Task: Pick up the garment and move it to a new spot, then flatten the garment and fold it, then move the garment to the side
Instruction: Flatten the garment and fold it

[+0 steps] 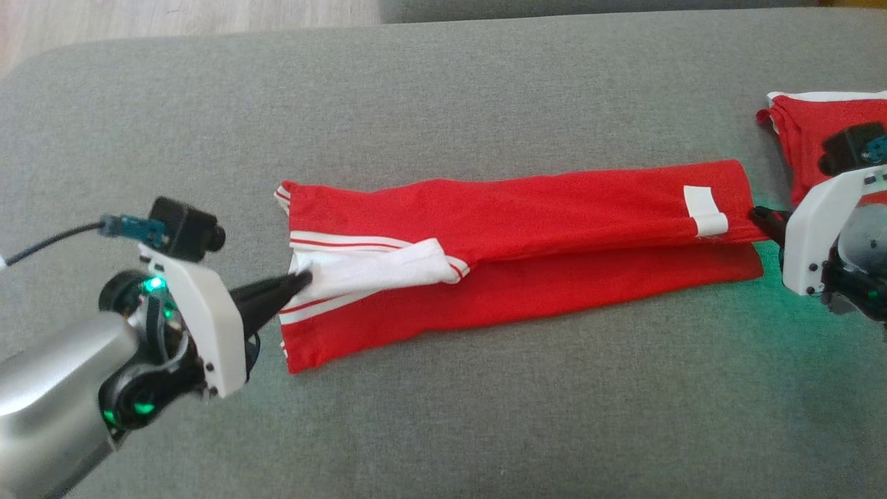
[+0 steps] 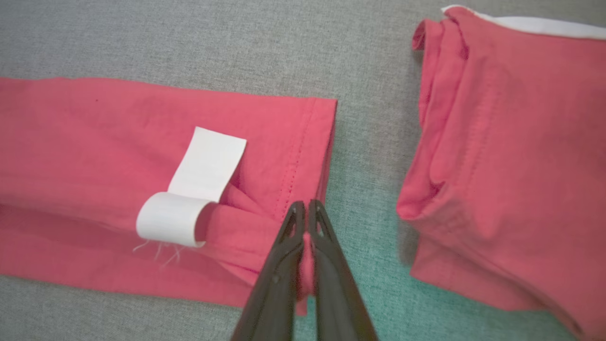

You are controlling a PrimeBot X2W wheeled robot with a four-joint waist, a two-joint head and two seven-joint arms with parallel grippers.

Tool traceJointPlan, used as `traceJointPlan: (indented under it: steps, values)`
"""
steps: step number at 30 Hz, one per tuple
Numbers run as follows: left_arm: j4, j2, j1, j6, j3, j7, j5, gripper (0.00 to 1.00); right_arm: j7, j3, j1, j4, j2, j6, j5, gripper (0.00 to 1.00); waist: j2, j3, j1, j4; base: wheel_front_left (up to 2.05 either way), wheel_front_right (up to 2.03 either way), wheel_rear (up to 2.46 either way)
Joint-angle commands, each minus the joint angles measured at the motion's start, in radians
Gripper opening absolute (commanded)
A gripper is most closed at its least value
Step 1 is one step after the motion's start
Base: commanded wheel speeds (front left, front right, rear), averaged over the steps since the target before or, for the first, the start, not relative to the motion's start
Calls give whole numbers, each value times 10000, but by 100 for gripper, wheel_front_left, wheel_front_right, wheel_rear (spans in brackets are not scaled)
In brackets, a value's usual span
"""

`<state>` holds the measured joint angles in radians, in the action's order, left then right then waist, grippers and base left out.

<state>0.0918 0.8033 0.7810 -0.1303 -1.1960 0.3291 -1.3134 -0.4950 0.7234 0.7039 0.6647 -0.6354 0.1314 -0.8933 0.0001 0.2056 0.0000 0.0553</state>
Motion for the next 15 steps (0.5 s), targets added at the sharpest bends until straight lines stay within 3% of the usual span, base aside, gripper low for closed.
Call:
traceJointPlan:
  steps: [1, 2, 3, 4, 5, 9, 15]
  values:
    - [-202, 547, 229, 74, 379, 222, -132, 0, -27, 48, -146, -300, -393, -7, -73, 0, -1, 17, 0, -26, 0, 0, 0]
    - [-236, 554, 209, 87, 330, 337, -173, 0, -15, 20, -147, -278, -402, -7, -121, 0, -1, 29, 0, -40, 0, 0, 0]
    - [-266, 544, 205, 114, 312, 375, -180, 0, 12, 4, -136, -263, -399, -7, -138, 31, -1, 47, 0, -56, 0, 0, 0]
    - [-287, 508, 219, 153, 333, 301, -131, 76, -20, -33, -149, -180, -371, -7, -176, 100, -1, 61, 0, -69, 0, 0, 0]
    - [-280, 456, 234, 199, 366, 173, -50, 100, -86, -11, -163, -154, -339, -7, -185, 100, -1, 70, 0, -83, 0, 0, 0]
    - [-34, 227, 370, 471, 589, -653, 518, 100, 312, -209, -46, -84, -277, -7, -115, 100, -1, 67, 0, -139, 0, 0, 0]
    - [772, -492, 479, 1338, 1686, -3321, 1109, 100, 1944, -789, 364, -163, 13, -7, 346, 100, -1, -156, 0, -247, 0, 0, 0]
